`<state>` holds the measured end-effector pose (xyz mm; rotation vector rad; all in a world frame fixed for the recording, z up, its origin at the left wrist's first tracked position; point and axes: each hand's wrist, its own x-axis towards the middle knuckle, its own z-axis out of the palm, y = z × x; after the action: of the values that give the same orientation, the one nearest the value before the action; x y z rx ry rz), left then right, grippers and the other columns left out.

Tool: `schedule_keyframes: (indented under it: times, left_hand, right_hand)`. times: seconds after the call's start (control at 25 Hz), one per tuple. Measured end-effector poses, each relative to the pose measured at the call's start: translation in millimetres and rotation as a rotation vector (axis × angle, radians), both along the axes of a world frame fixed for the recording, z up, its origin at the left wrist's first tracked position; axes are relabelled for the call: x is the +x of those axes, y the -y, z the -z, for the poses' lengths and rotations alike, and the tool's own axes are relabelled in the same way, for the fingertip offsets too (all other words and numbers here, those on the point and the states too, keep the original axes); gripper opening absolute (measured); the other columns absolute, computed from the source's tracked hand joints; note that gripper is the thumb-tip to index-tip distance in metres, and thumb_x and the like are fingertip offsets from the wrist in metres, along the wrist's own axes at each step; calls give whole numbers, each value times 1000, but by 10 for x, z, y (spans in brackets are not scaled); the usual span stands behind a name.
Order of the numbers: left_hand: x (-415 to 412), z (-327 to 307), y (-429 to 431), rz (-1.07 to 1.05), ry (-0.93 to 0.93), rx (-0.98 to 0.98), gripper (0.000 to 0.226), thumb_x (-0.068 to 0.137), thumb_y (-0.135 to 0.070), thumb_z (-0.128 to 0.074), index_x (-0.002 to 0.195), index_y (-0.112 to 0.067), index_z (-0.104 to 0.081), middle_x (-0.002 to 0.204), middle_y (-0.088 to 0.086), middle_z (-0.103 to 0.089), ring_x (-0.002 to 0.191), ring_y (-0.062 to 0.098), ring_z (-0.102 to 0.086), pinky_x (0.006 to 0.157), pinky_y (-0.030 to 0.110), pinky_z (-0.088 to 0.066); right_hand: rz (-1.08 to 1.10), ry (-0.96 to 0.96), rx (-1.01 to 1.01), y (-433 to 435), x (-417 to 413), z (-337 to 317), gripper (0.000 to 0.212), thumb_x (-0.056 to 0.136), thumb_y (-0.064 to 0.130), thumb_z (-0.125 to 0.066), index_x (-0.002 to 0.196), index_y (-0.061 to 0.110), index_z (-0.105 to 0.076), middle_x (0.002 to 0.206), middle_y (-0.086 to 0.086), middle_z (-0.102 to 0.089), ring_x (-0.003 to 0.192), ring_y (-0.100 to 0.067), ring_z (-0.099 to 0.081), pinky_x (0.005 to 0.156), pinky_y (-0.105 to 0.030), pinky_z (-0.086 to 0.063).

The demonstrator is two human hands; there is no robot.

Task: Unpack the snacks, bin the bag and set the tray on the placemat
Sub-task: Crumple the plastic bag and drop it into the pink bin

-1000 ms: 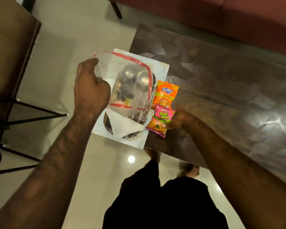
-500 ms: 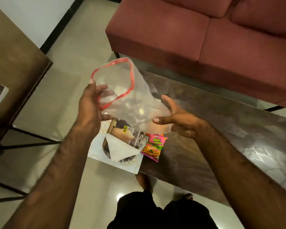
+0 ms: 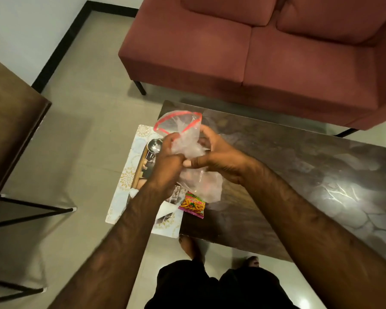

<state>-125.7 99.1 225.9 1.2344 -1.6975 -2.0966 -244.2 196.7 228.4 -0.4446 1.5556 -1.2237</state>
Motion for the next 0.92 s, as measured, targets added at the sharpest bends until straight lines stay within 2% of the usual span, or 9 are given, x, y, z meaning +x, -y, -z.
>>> schedule_keyframes:
  times: [0.12,0.2,0.32,0.4,0.52,0.64,0.72,0.8,0.92]
  left_hand:
    - [-27,-7,-2,-65,12,54,65,81,22,-44,129,-20,-60,104,3,-75,84,17,-76,60,30,-59]
    - [-94,-71,-52,-103,-61,145,60,83,23,-40,122,-15,-64,91,2,-79,76,17,-77,59,32,-60]
    - [-251,-209,-216,-93,-81,105,40,90,18,-42,116,-3,-64,71,3,-72,62,12,-73,51,24,-57]
    - [-330,-240,-334,-84,-87,57,40,88,19,-42,110,-5,-65,77,7,-68,67,17,-70,52,24,-58]
    - [-342,-245,-460,52,-151,103,53,76,19,-42,105,-18,-65,92,12,-73,80,23,-72,64,33,-61]
    - [-356,-286,-573,99,-197,171,28,81,2,-49,102,-13,-58,93,11,-69,80,22,-69,60,32,-58]
    - [-379,-266,-663,54,-143,-33,14,82,-21,-58,95,-20,-53,96,7,-61,85,20,-62,64,37,-58]
    - [-402,-208,-714,88,-119,-297,34,74,-34,-66,105,-36,-53,116,4,-56,103,15,-58,86,44,-55]
    - [-478,-196,-867,349,-183,-322,65,81,-23,-67,139,-44,-48,142,-1,-49,126,6,-54,104,41,-51]
  right_hand:
    - [1,-122,104,-101,-67,50,104,55,30,-101,146,43,-52,147,-4,-58,136,-27,-56,110,-54,-55]
    - [12,-86,97,-171,-70,25,93,56,42,-98,139,50,-57,147,-2,-58,136,-26,-57,111,-57,-54]
    - [48,91,42,-318,-47,12,77,69,32,-92,139,41,-60,138,-7,-69,125,-33,-70,108,-62,-55]
    - [93,131,9,-413,-38,-1,71,70,22,-88,136,34,-64,132,-13,-73,121,-39,-72,106,-66,-54]
    - [244,75,4,-547,-81,-39,56,76,0,-75,128,18,-67,131,-22,-72,108,-33,-75,100,-59,-59]
    - [324,21,58,-727,-134,-29,51,82,-13,-68,123,17,-69,126,-20,-74,111,-35,-74,101,-63,-58]
    - [378,-6,73,-851,-143,-9,54,81,-14,-67,127,15,-69,124,-18,-75,115,-40,-72,99,-63,-59]
    - [419,-13,72,-973,-149,-29,52,82,-16,-64,125,14,-70,120,-15,-76,110,-37,-73,93,-53,-64]
    - [449,-19,40,-1193,-157,-73,40,77,-17,-61,103,11,-73,97,-12,-76,91,-28,-72,76,-36,-61]
